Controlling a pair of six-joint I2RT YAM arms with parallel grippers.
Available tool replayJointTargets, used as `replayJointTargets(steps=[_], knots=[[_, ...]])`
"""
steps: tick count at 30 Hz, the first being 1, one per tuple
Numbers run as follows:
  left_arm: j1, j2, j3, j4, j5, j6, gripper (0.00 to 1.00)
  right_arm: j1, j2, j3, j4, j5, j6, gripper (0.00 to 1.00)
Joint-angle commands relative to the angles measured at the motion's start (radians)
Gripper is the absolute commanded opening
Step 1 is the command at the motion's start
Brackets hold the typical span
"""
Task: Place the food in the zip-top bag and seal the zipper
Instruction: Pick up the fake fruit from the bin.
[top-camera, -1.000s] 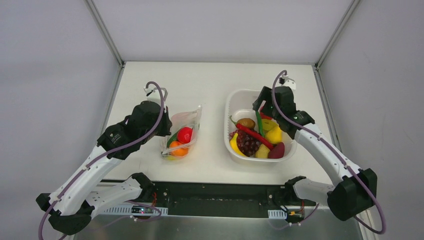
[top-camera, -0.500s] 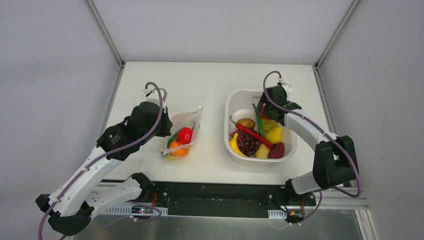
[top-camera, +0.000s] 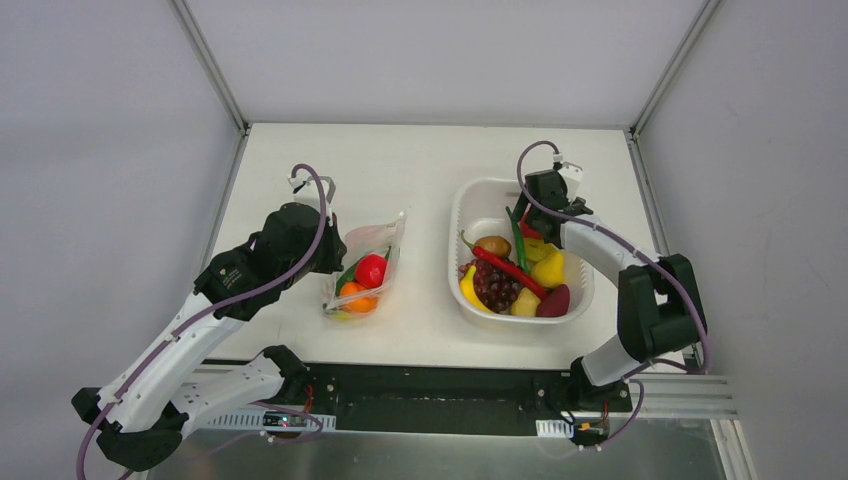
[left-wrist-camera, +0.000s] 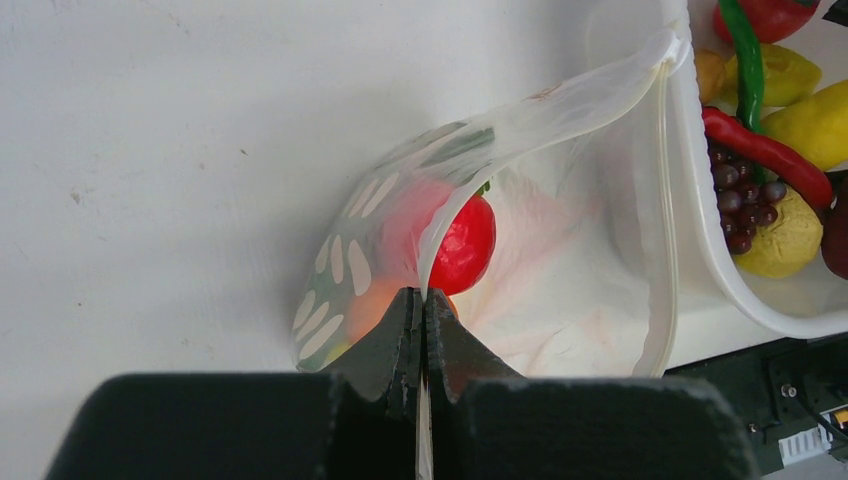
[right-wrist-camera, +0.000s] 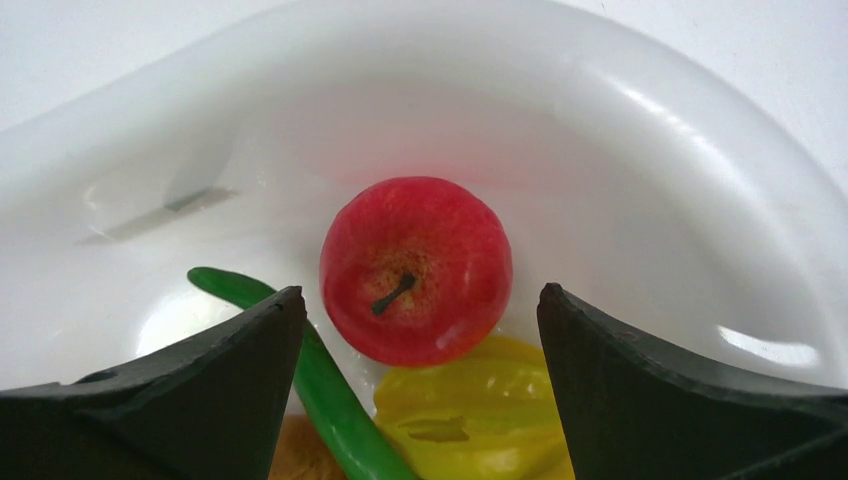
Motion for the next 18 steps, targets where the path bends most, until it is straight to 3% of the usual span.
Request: replayJointTargets(steps=[1,8,11,15,18], knots=[[0.009,-0.01,-0.001,0.031,0.021,-0.018,0.0,-0.003,0.043,-0.012,0.104,0.066,-0.02,0.86],[0.009,-0.005,0.003,0.028,0.032,-0.022,0.0,-0.002,0.073,-0.007,0.104,-0.013,-0.018,0.75],[0.009,-0.007,0.004,0.028,0.034,-0.022,0.0,-0.002,0.068,0.0,0.094,-0.049,-0.034,0.74],[0.009,-0.007,0.003,0.028,0.034,-0.022,0.0,-0.002,0.073,0.001,0.097,-0.095,-0.058,0.83],[0.009,-0.007,0.003,0.027,0.033,-0.022,0.0,-0.003,0.091,0.015,0.076,-0.118,-0.068,0.84]])
